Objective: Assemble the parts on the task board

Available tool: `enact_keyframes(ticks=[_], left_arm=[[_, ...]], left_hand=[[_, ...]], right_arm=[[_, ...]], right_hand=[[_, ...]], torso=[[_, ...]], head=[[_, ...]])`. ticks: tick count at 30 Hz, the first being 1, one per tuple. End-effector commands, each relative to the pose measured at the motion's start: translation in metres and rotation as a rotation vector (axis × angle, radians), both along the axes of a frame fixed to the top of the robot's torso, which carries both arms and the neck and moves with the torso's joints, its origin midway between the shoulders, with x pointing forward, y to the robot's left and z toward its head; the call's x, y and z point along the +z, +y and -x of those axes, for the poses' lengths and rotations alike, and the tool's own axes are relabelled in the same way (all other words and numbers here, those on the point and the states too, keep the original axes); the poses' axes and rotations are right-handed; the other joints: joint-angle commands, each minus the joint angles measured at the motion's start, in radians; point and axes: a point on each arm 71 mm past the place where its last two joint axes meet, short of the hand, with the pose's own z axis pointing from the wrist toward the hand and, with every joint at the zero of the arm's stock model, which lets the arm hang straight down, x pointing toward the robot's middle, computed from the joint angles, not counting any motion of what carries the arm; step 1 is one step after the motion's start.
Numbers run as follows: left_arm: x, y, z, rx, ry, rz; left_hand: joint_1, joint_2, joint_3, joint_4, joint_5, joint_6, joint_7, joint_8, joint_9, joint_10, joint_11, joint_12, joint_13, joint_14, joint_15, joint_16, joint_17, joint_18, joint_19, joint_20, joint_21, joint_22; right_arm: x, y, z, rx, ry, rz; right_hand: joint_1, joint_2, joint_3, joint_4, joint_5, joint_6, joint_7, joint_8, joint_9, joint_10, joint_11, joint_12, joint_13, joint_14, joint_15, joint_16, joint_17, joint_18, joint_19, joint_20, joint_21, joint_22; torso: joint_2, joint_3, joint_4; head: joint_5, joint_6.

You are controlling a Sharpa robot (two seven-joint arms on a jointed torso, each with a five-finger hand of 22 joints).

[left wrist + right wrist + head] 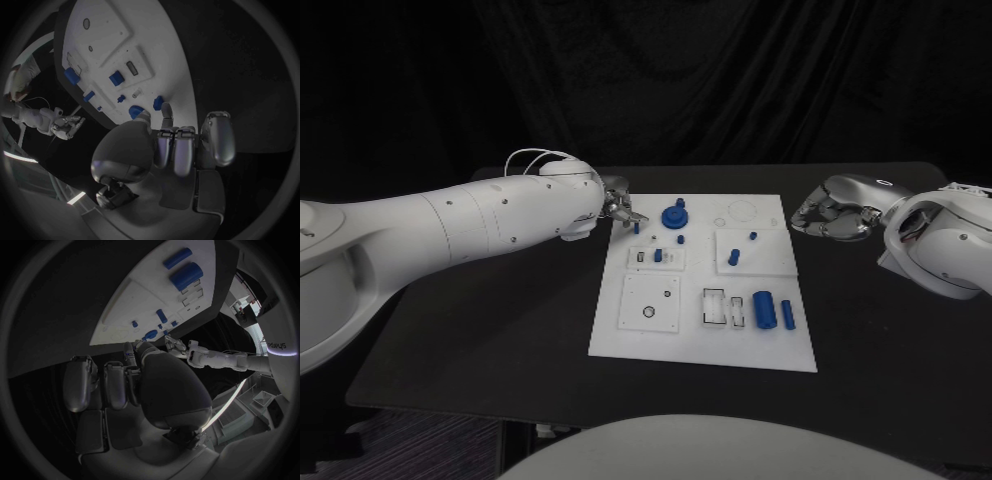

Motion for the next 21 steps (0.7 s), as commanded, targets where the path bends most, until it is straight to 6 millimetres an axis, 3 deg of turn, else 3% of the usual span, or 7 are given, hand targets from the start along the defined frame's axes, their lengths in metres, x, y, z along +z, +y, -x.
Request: enact_keyframes(ticks=[1, 21], left_arm=[[-0.0016, -0.0028, 0.0005, -0.015, 0.01, 0.013], [-0.0106, -0.004, 0.0004, -0.001, 0.023, 0.002]], left_hand=[[0.011, 0.001, 0.002, -0.001, 0.006, 0.002, 0.006, -0.006, -0.002, 0.106, 0.008, 0.002, 0.261, 0.106, 0.007, 0.003, 0.263, 0.0, -0.007, 0.0, -0.006, 0.171], [0.054, 0.0, 0.016, -0.006, 0.067, 0.012, 0.004, -0.026, -0.016, 0.106, 0.007, 0.002, 0.261, 0.106, 0.007, 0.003, 0.263, 0.0, -0.007, 0.002, -0.005, 0.172]], right_arm=[[-0.0016, -0.0006, 0.0005, -0.008, 0.009, 0.006], [-0.002, -0.0004, 0.0006, -0.008, 0.015, 0.01]], right_hand=[[-0.008, 0.0, 0.005, 0.001, 0.0, 0.006, -0.002, -0.003, 0.0, 0.006, 0.001, -0.006, 0.118, 0.055, 0.0, -0.005, 0.035, 0.012, 0.01, -0.004, -0.005, 0.174], [-0.006, 0.0, 0.006, 0.0, 0.001, 0.006, -0.002, -0.004, 0.0, 0.005, 0.001, -0.007, 0.117, 0.055, 0.0, -0.005, 0.034, 0.013, 0.01, -0.004, -0.006, 0.174]], torso=[[-0.001, 0.0003, 0.0004], [0.0, 0.0007, 0.0006]], head=[[-0.001, 0.0], [0.0, 0.0]])
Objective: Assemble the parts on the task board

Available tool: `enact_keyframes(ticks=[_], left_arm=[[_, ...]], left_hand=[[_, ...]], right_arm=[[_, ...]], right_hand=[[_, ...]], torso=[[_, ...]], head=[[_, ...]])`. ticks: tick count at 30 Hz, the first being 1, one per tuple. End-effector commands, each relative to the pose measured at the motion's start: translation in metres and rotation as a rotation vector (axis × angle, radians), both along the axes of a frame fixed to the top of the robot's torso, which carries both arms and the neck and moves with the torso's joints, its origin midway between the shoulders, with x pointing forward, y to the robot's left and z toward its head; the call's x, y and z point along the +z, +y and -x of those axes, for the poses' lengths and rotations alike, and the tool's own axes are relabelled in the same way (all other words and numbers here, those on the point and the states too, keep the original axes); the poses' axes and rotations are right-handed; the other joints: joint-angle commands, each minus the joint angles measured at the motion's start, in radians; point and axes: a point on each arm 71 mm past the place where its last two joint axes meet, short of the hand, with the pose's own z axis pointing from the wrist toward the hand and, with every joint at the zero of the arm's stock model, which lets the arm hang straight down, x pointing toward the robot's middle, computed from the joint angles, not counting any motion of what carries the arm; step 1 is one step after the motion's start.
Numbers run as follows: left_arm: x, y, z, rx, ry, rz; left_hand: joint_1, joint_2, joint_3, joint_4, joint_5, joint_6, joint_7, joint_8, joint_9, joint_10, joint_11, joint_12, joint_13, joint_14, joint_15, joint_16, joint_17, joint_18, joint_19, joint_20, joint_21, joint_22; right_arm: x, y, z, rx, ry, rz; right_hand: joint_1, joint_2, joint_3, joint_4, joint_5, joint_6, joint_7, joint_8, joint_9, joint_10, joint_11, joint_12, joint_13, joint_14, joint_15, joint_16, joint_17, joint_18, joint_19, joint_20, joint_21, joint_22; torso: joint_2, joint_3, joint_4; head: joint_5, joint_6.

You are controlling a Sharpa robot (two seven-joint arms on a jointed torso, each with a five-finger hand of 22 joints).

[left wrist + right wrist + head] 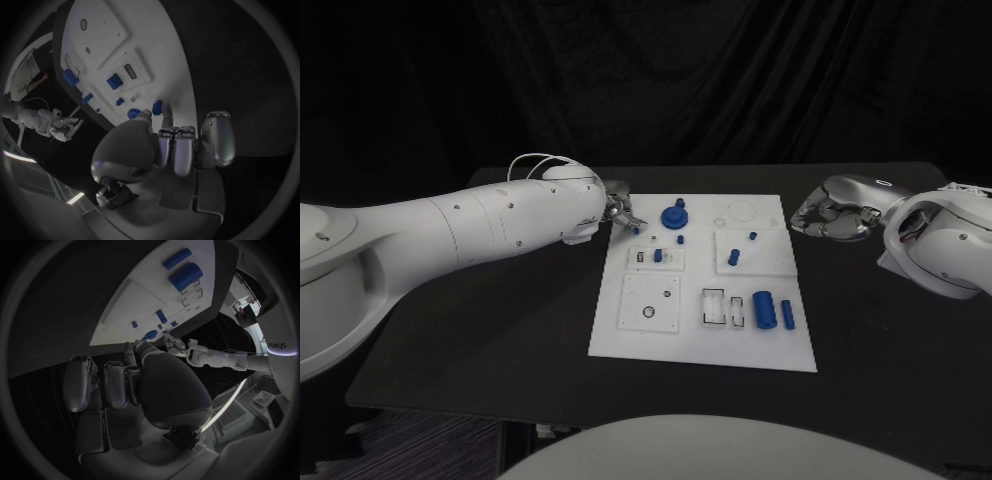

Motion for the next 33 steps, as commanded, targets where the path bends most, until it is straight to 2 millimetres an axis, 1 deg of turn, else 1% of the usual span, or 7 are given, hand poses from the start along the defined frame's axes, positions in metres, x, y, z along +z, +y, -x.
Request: enact_keyframes(ticks=[1, 6, 12, 21, 25, 31, 33], left_arm=[[-0.0018, -0.0019, 0.0004, -0.007, 0.012, 0.005], [-0.0027, -0.0025, 0.0001, -0.01, 0.018, 0.003], [-0.0032, -0.0031, 0.0001, -0.015, 0.018, 0.007], [-0.004, -0.0042, 0.0007, -0.024, 0.026, 0.007], [-0.0044, -0.0044, 0.0009, -0.027, 0.031, 0.006], [-0.0045, -0.0041, 0.0009, -0.028, 0.027, 0.01], [-0.004, -0.0038, 0.0009, -0.028, 0.019, 0.016]], left_hand=[[0.011, 0.0, 0.007, 0.002, 0.009, 0.008, 0.001, -0.005, -0.002, 0.106, 0.007, 0.002, 0.261, 0.106, 0.007, 0.003, 0.263, 0.0, -0.007, 0.002, -0.005, 0.172], [0.019, 0.0, 0.012, 0.003, 0.026, 0.009, 0.001, -0.009, -0.004, 0.106, 0.007, 0.002, 0.261, 0.106, 0.007, 0.003, 0.263, 0.001, -0.008, 0.001, -0.006, 0.172], [0.043, 0.0, 0.031, 0.002, 0.071, 0.01, -0.001, -0.018, -0.007, 0.106, 0.005, 0.002, 0.261, 0.106, 0.006, 0.003, 0.263, 0.001, -0.009, 0.001, -0.007, 0.171], [0.069, -0.007, 0.067, 0.002, 0.1, 0.016, -0.004, -0.022, -0.008, 0.106, 0.003, 0.002, 0.261, 0.106, 0.004, 0.003, 0.263, 0.001, -0.01, -0.001, -0.009, 0.171], [0.078, -0.012, 0.081, 0.0, 0.108, 0.022, -0.007, -0.022, -0.007, 0.106, 0.001, 0.002, 0.261, 0.106, 0.003, 0.003, 0.263, 0.001, -0.01, -0.002, -0.01, 0.171], [0.107, -0.034, 0.148, -0.004, 0.122, 0.032, -0.012, -0.025, -0.007, 0.106, -0.004, 0.002, 0.261, 0.106, -0.002, 0.003, 0.263, 0.001, -0.011, -0.006, -0.009, 0.171], [0.116, -0.051, 0.194, -0.004, 0.124, 0.036, -0.014, -0.027, -0.005, 0.106, -0.006, 0.002, 0.261, 0.106, -0.003, 0.003, 0.263, 0.001, -0.01, -0.009, -0.007, 0.172]], right_arm=[[-0.0017, -0.0004, 0.0004, -0.009, 0.01, 0.008], [-0.0019, 0.0003, 0.0003, -0.007, 0.012, 0.009], [-0.0021, 0.0007, 0.0002, -0.006, 0.015, 0.01], [-0.0028, 0.0011, 0.0003, -0.005, 0.023, 0.015], [-0.0031, 0.0014, 0.0003, -0.005, 0.028, 0.017], [-0.0036, 0.0015, 0.0005, -0.005, 0.034, 0.021], [-0.0039, 0.0013, 0.0006, -0.006, 0.037, 0.023]], right_hand=[[-0.006, 0.0, 0.006, 0.0, 0.001, 0.006, -0.002, -0.004, 0.0, 0.005, 0.001, -0.006, 0.117, 0.055, 0.0, -0.005, 0.034, 0.013, 0.01, -0.004, -0.006, 0.174], [-0.005, 0.0, 0.007, -0.001, 0.002, 0.006, -0.002, -0.004, 0.0, 0.004, 0.001, -0.007, 0.116, 0.054, -0.001, -0.006, 0.033, 0.013, 0.009, -0.004, -0.009, 0.173], [-0.005, 0.0, 0.007, -0.001, 0.002, 0.006, -0.002, -0.004, 0.0, 0.004, 0.001, -0.007, 0.116, 0.054, -0.001, -0.006, 0.033, 0.013, 0.009, -0.004, -0.009, 0.173], [-0.004, 0.0, 0.008, -0.002, 0.003, 0.006, -0.002, -0.004, 0.0, 0.003, 0.001, -0.008, 0.114, 0.053, -0.001, -0.009, 0.029, 0.014, 0.008, -0.004, -0.013, 0.172], [-0.004, 0.0, 0.008, -0.002, 0.003, 0.006, -0.002, -0.004, 0.0, 0.003, 0.001, -0.008, 0.114, 0.053, -0.001, -0.009, 0.029, 0.014, 0.008, -0.004, -0.013, 0.172], [-0.003, 0.001, 0.01, -0.002, 0.003, 0.007, -0.002, -0.003, 0.001, 0.001, 0.001, -0.01, 0.111, 0.052, -0.001, -0.013, 0.024, 0.016, 0.005, -0.004, -0.019, 0.17], [-0.003, 0.001, 0.01, -0.003, 0.004, 0.008, -0.002, -0.003, 0.001, -0.001, 0.0, -0.012, 0.109, 0.052, -0.001, -0.015, 0.022, 0.016, 0.004, -0.004, -0.022, 0.169]], torso=[[0.0, -0.0003, 0.0008], [0.0, -0.0012, 0.0002], [0.001, -0.001, -0.0002], [0.001, -0.0002, 0.0012], [0.001, -0.0009, 0.0007], [0.001, -0.001, 0.0018], [0.001, -0.0008, 0.0018]], head=[[0.001, 0.0], [0.003, 0.0], [0.003, 0.0], [0.006, 0.0], [0.007, 0.0], [0.007, 0.0], [0.006, 0.0]])
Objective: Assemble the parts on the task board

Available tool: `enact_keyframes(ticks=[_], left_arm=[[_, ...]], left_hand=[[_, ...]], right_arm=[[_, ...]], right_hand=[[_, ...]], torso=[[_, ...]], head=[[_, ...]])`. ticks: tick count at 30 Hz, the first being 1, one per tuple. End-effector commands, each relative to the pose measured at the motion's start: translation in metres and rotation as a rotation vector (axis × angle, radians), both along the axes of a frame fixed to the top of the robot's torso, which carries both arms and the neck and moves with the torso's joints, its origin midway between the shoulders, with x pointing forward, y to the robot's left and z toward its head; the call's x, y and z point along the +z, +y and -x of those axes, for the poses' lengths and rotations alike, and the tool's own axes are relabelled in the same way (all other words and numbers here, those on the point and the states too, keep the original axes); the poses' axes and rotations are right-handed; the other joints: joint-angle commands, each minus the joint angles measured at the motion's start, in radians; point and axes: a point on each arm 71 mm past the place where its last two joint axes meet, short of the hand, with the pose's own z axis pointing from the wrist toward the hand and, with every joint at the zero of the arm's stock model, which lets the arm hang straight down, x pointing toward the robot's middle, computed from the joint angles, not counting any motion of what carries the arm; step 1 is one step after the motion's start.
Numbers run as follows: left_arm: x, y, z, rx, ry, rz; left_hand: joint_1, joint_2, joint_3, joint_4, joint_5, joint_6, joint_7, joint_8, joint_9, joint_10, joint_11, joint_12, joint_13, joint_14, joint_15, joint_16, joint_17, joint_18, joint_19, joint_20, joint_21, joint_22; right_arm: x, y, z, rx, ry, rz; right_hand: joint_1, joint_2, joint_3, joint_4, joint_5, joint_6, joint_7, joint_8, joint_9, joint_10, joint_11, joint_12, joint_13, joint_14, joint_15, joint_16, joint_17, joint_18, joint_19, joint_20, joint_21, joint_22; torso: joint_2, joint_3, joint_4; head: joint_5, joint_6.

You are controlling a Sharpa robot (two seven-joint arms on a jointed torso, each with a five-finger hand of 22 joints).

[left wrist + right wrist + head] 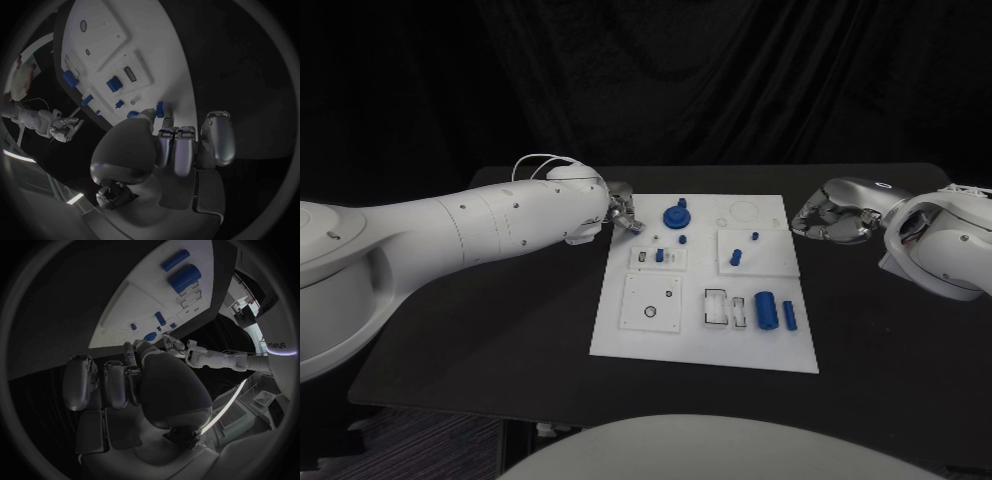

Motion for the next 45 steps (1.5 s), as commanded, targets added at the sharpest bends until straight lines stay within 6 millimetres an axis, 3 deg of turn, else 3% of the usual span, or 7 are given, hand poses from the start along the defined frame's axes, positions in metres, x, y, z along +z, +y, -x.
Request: enact_keyframes(ticks=[1, 5, 7, 14, 26, 30, 45], left_arm=[[0.0, -0.002, 0.001, -0.018, -0.001, 0.022], [0.001, -0.001, 0.001, 0.004, -0.013, 0.084], [0.002, 0.0, 0.002, 0.016, -0.017, 0.117], [0.002, 0.006, 0.008, 0.075, 0.013, 0.201], [0.005, 0.013, 0.04, 0.153, 0.069, 0.314], [0.005, 0.013, 0.049, 0.139, 0.085, 0.304], [0.006, 0.011, 0.057, 0.055, 0.011, 0.217]], left_hand=[[0.01, -0.021, 0.057, -0.002, 0.007, 0.011, -0.002, -0.007, 0.004, 0.106, -0.007, 0.002, 0.261, 0.106, -0.004, 0.003, 0.263, 0.001, -0.003, -0.004, -0.002, 0.172], [0.02, -0.073, 0.186, -0.021, 0.012, 0.018, -0.005, -0.004, 0.015, 0.106, -0.01, 0.002, 0.261, 0.106, -0.008, 0.003, 0.263, 0.0, 0.0, -0.007, 0.003, 0.173], [0.007, -0.115, 0.28, -0.04, 0.03, 0.021, 0.0, 0.002, 0.028, 0.106, -0.009, 0.002, 0.261, 0.106, -0.007, 0.003, 0.263, -0.001, 0.003, -0.01, 0.008, 0.174], [-0.028, -0.146, 0.357, -0.062, 0.044, 0.021, -0.004, 0.009, 0.043, 0.106, -0.011, 0.002, 0.261, 0.106, -0.009, 0.003, 0.263, -0.002, 0.005, -0.009, 0.011, 0.175], [-0.042, -0.151, 0.381, -0.07, 0.043, 0.017, -0.002, 0.009, 0.048, 0.106, -0.01, 0.002, 0.261, 0.106, -0.009, 0.003, 0.263, -0.002, 0.004, -0.009, 0.009, 0.174], [-0.067, -0.146, 0.389, -0.068, 0.013, 0.015, 0.0, 0.011, 0.054, 0.106, -0.008, 0.002, 0.261, 0.106, -0.008, 0.003, 0.263, -0.001, 0.003, -0.008, 0.006, 0.173], [-0.092, -0.14, 0.379, -0.057, 0.0, 0.012, 0.002, 0.01, 0.056, 0.106, -0.005, 0.002, 0.261, 0.106, -0.005, 0.003, 0.263, 0.0, 0.0, -0.006, -0.001, 0.171]], right_arm=[[-0.002, -0.001, 0.001, -0.014, 0.019, 0.015], [-0.003, -0.002, 0.001, -0.017, 0.024, 0.018], [-0.003, -0.003, 0.001, -0.019, 0.027, 0.02], [-0.003, -0.005, 0.002, -0.026, 0.032, 0.024], [-0.004, -0.008, 0.002, -0.036, 0.038, 0.03], [-0.004, -0.009, 0.002, -0.038, 0.038, 0.031], [-0.005, -0.01, 0.002, -0.063, 0.072, -0.015]], right_hand=[[-0.003, 0.001, 0.007, 0.0, 0.004, 0.008, -0.002, -0.003, 0.001, -0.001, 0.0, -0.004, 0.109, 0.052, -0.001, -0.003, 0.022, 0.016, 0.004, -0.004, -0.006, 0.168], [-0.002, 0.001, 0.008, 0.0, 0.004, 0.009, -0.002, -0.002, 0.001, -0.002, 0.001, -0.005, 0.108, 0.051, -0.001, -0.004, 0.021, 0.017, 0.004, -0.004, -0.008, 0.167], [-0.002, 0.001, 0.008, 0.0, 0.004, 0.009, -0.002, -0.002, 0.001, -0.002, 0.001, -0.005, 0.108, 0.051, -0.001, -0.004, 0.021, 0.017, 0.004, -0.004, -0.008, 0.167], [-0.002, 0.001, 0.009, -0.001, 0.004, 0.01, -0.003, -0.002, 0.001, -0.002, 0.0, -0.006, 0.107, 0.05, -0.001, -0.006, 0.02, 0.017, 0.003, -0.004, -0.01, 0.167], [-0.002, 0.001, 0.009, -0.001, 0.004, 0.01, -0.002, -0.002, 0.001, -0.003, 0.001, -0.007, 0.106, 0.05, 0.0, -0.006, 0.019, 0.017, 0.003, -0.004, -0.011, 0.166], [-0.002, 0.001, 0.009, -0.001, 0.004, 0.01, -0.002, -0.002, 0.001, -0.003, 0.001, -0.007, 0.106, 0.05, 0.0, -0.006, 0.019, 0.017, 0.003, -0.004, -0.011, 0.166], [-0.002, 0.001, 0.01, -0.001, 0.004, 0.01, -0.002, -0.002, 0.001, -0.005, 0.001, -0.008, 0.104, 0.049, 0.0, -0.008, 0.017, 0.018, 0.001, -0.004, -0.015, 0.165]], torso=[[0.0, 0.0002, 0.0003], [-0.001, 0.0004, 0.0004], [-0.001, 0.0005, 0.0006], [-0.001, 0.0003, 0.0003], [-0.002, -0.0007, 0.0003], [-0.003, 0.0012, -0.0006], [-0.002, -0.0001, 0.0002]], head=[[-0.002, 0.0], [-0.003, 0.0], [-0.005, 0.0], [-0.006, 0.0], [-0.004, 0.0], [-0.002, 0.0], [0.001, 0.0]])
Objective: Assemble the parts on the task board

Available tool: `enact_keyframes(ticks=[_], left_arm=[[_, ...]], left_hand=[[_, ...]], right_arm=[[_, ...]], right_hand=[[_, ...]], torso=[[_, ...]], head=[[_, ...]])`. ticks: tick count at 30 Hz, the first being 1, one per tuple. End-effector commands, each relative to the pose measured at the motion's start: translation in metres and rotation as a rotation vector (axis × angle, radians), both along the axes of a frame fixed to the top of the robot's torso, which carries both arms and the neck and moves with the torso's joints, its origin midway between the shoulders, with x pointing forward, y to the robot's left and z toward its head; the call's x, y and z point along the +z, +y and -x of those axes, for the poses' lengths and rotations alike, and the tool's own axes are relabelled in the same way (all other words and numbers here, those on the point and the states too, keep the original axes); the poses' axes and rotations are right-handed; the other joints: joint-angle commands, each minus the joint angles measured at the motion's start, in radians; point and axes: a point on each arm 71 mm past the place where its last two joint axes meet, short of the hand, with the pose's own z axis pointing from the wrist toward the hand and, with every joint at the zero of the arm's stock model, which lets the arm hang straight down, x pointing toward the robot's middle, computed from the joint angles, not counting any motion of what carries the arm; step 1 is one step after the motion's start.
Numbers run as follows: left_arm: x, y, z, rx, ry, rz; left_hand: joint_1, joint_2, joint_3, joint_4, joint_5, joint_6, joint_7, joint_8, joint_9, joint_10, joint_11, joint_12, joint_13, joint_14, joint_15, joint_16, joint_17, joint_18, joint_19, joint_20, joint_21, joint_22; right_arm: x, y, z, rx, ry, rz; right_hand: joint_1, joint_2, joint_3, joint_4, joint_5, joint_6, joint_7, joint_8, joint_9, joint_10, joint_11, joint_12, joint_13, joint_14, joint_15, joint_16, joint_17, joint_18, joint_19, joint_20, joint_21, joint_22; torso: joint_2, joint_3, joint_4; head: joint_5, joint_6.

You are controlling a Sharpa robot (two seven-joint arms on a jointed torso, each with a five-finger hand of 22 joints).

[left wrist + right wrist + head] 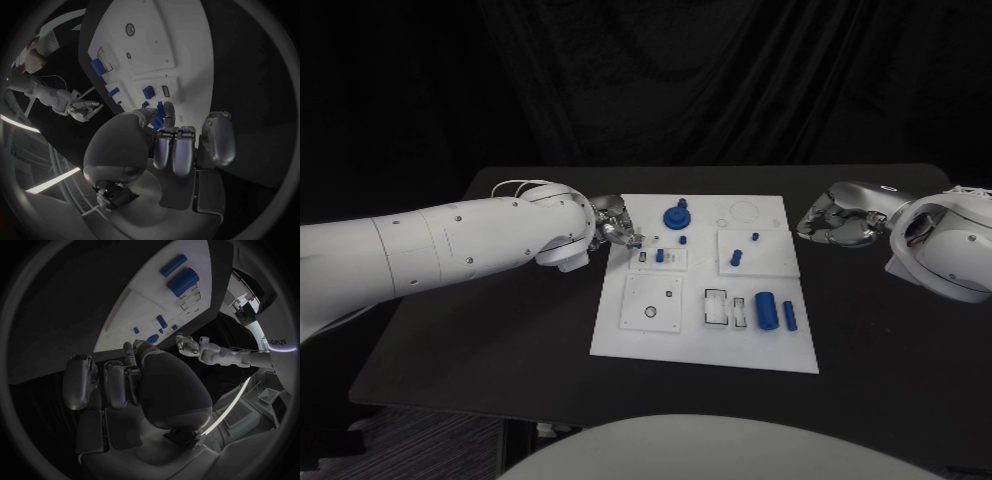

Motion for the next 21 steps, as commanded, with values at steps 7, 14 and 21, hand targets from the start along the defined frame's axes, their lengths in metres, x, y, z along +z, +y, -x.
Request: enact_keyframes(ticks=[7, 14, 21], left_arm=[[-0.005, -0.004, 0.003, -0.031, -0.06, -0.036], [-0.01, -0.007, 0.006, -0.04, -0.059, -0.038], [-0.015, -0.01, 0.008, -0.044, -0.055, -0.036]], left_hand=[[-0.01, 0.002, 0.004, -0.001, -0.005, -0.005, 0.002, 0.002, 0.0, 0.102, -0.002, 0.002, 0.261, 0.106, -0.005, 0.003, 0.263, 0.0, -0.002, -0.001, -0.005, 0.172], [-0.011, 0.003, 0.003, 0.0, -0.005, -0.005, 0.002, 0.002, 0.0, 0.102, -0.002, 0.002, 0.261, 0.106, -0.005, 0.003, 0.263, 0.0, -0.002, -0.001, -0.004, 0.172], [-0.014, 0.004, 0.002, 0.002, -0.006, -0.004, 0.002, 0.002, 0.001, 0.102, -0.002, 0.002, 0.261, 0.106, -0.005, 0.003, 0.263, 0.0, -0.002, -0.001, -0.004, 0.172]], right_arm=[[-0.002, -0.002, 0.0, -0.033, 0.025, -0.025], [-0.001, -0.003, 0.0, -0.034, 0.014, -0.032], [-0.001, -0.003, 0.0, -0.034, 0.012, -0.034]], right_hand=[[-0.001, 0.001, 0.008, 0.001, 0.004, 0.006, 0.001, -0.002, 0.001, -0.004, 0.001, -0.003, 0.106, 0.049, 0.0, -0.003, 0.018, 0.018, 0.001, -0.004, -0.006, 0.165], [-0.002, 0.0, 0.008, 0.001, 0.005, 0.005, 0.002, -0.003, 0.001, -0.004, 0.001, -0.003, 0.105, 0.049, 0.0, -0.003, 0.019, 0.018, 0.001, -0.004, -0.005, 0.166], [-0.004, -0.002, 0.007, 0.002, 0.004, 0.004, 0.003, -0.004, 0.001, -0.005, 0.001, -0.004, 0.105, 0.049, 0.0, -0.003, 0.018, 0.018, 0.0, -0.004, -0.008, 0.165]], torso=[[0.002, -0.0019, -0.0018], [0.002, -0.001, -0.0019], [0.002, -0.0002, -0.0016]], head=[[0.003, 0.0], [0.001, 0.0], [0.003, 0.0]])
